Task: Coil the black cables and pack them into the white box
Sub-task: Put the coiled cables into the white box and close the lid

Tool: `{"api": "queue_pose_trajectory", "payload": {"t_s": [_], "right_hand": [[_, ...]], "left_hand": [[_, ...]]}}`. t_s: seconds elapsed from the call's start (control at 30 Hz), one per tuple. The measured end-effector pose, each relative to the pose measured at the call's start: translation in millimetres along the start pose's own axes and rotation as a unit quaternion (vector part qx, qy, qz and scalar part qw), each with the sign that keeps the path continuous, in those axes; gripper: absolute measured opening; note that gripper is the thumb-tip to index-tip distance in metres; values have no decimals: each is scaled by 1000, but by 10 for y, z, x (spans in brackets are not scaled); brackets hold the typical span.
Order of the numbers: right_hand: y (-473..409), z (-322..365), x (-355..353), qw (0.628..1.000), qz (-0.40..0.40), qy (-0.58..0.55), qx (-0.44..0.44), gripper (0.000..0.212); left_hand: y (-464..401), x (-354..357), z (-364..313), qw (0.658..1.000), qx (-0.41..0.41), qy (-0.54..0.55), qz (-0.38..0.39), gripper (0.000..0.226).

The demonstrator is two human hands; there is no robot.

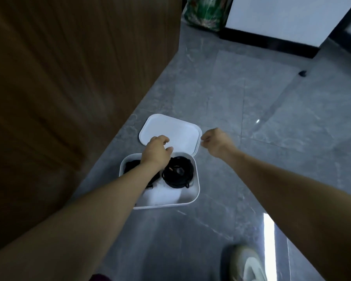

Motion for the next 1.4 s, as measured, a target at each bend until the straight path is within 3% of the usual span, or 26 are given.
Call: {"api": "queue_pose_trajectory", "payload": {"t_s": [0.3,0.47,0.7,0.83,1.03,1.17,1.3,1.4], "right_hand": [[-1081,-526,772,989,126,64,-38,31],[-1291,-685,1205,961,196,152,-123,36],[-1408,-691,1266,919,173,241,-261,20],[-1486,-709,1176,909,145,253,-298,17],[-1540,-559,968,918,127,197,-321,15],[-1505,-346,673,928,134,134,-322,15],[-1406,-183,337,946,111,44,-302,18],[-1267,-197,196,962,91,-29,-256,34]], "left_hand": [[-803,524,184,999,-45,-27,-7,30],[-1099,819,315,996,-62,-55,31,22],[-1373,943,367,993,-75,-68,54,19],[-1466,1015,321,993,-72,-76,63,20],[-1464,1054,124,988,-10,-134,72,47],[-1404,855,-117,977,72,-198,-31,43],[-1304,501,-401,966,129,-159,-161,23],[-1223,291,-617,964,159,-124,-172,14]]}}
Point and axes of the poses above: each hand's wrist, its own y-axis away from the middle knuckle, its own x-axis out of the palm, z = x × y, the point moved 6 cm from there along -y, towards the middle knuckle, and after that the axes turned 4 degrees about -y, right-handed, at the moved point
